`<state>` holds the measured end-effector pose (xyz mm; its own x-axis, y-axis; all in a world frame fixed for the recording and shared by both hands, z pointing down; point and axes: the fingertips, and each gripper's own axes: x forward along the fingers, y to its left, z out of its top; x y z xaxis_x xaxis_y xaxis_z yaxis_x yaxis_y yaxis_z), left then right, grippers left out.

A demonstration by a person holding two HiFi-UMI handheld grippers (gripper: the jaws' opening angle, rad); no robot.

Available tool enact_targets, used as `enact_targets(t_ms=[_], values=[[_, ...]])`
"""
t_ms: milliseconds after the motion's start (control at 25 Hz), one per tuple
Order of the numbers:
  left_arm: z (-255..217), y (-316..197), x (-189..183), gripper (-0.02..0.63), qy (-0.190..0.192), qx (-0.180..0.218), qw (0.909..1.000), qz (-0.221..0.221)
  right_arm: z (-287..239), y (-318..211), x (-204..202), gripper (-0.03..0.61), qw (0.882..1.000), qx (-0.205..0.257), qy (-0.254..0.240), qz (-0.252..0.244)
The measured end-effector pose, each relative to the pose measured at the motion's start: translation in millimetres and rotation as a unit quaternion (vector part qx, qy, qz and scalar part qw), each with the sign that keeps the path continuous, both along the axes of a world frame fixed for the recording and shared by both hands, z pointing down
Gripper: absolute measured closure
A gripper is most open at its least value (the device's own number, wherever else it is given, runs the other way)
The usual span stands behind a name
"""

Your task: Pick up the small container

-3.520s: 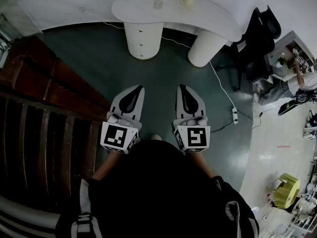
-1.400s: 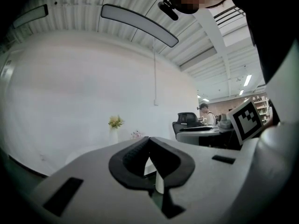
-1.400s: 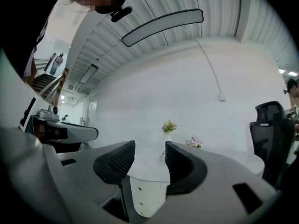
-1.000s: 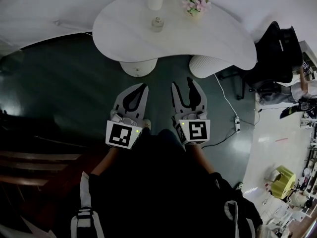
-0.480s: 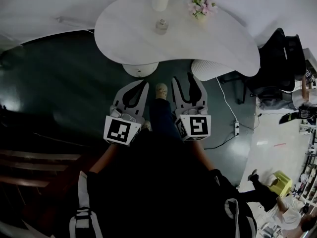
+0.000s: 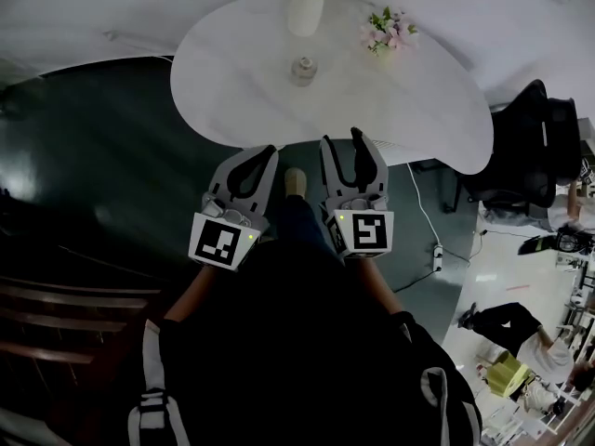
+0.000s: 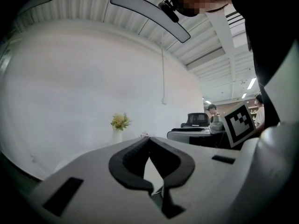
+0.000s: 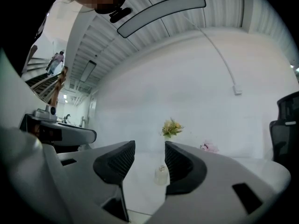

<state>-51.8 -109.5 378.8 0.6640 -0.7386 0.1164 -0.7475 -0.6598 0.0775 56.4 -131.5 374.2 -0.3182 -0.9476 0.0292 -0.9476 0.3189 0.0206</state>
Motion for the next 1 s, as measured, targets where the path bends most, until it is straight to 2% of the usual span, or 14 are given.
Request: enact_targets(t_ms=[360,760,880,1000], values=[[-1,-70,22,0.606,0.000,-0.007,0.9999,-0.014,14,-74,19,0.371,0.999,-0.024,0.016,-0.029],[15,-136,40,0.606,0.001,-0.012,0.9991,-0.041,55,-142,24,0.357,0.993,-0.041,0.056,-0.095],[24,-150,43,0.606,-0.005,-0.018,0.9984,-0.053,74,-153,24,0.353,0.987,-0.075,0.071,-0.120],[32,-166,47,0.606,-0.017,-0.021,0.9978,-0.061,89,-166,23,0.350,0.984,-0.088,0.065,-0.142]])
